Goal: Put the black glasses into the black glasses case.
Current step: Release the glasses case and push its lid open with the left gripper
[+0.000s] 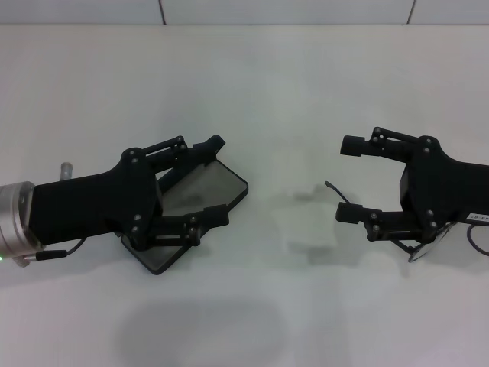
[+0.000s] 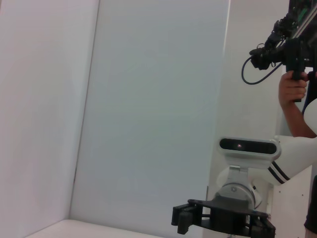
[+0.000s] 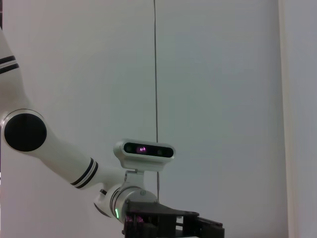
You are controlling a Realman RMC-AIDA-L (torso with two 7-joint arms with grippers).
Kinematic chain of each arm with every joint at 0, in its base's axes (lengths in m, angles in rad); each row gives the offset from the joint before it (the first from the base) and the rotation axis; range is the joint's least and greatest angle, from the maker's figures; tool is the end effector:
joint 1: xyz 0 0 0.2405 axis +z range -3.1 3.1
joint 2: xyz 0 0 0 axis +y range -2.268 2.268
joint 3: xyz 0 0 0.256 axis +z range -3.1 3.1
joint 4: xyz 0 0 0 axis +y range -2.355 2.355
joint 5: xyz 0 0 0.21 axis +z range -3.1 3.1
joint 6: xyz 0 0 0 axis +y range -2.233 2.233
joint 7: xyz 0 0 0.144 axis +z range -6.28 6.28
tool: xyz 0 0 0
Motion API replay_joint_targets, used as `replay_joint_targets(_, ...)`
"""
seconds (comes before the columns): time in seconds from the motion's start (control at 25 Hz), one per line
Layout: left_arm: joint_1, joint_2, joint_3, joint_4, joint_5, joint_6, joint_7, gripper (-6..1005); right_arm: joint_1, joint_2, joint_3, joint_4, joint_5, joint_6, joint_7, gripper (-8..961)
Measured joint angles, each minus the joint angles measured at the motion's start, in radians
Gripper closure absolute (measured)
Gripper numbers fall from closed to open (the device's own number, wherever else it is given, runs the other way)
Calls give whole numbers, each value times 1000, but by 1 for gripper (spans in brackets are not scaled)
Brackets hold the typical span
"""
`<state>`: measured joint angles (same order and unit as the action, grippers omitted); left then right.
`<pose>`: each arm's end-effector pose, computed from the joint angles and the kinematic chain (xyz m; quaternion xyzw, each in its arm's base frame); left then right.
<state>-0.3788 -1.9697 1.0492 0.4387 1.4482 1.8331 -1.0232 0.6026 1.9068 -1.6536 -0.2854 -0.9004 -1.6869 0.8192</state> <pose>-0.2657 0.2626 0.0136 -0.9046 -0.0999 -0.4067 0.0792 0.2168 0.3069 -0.0132 -0.9171 -0.0009 0.3949 0.0551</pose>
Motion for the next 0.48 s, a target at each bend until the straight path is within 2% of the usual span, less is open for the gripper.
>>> replay_joint_targets(0.48,0,-2,0,0,-1,-12,-10,112,3,0,0,0,0,1,0,111)
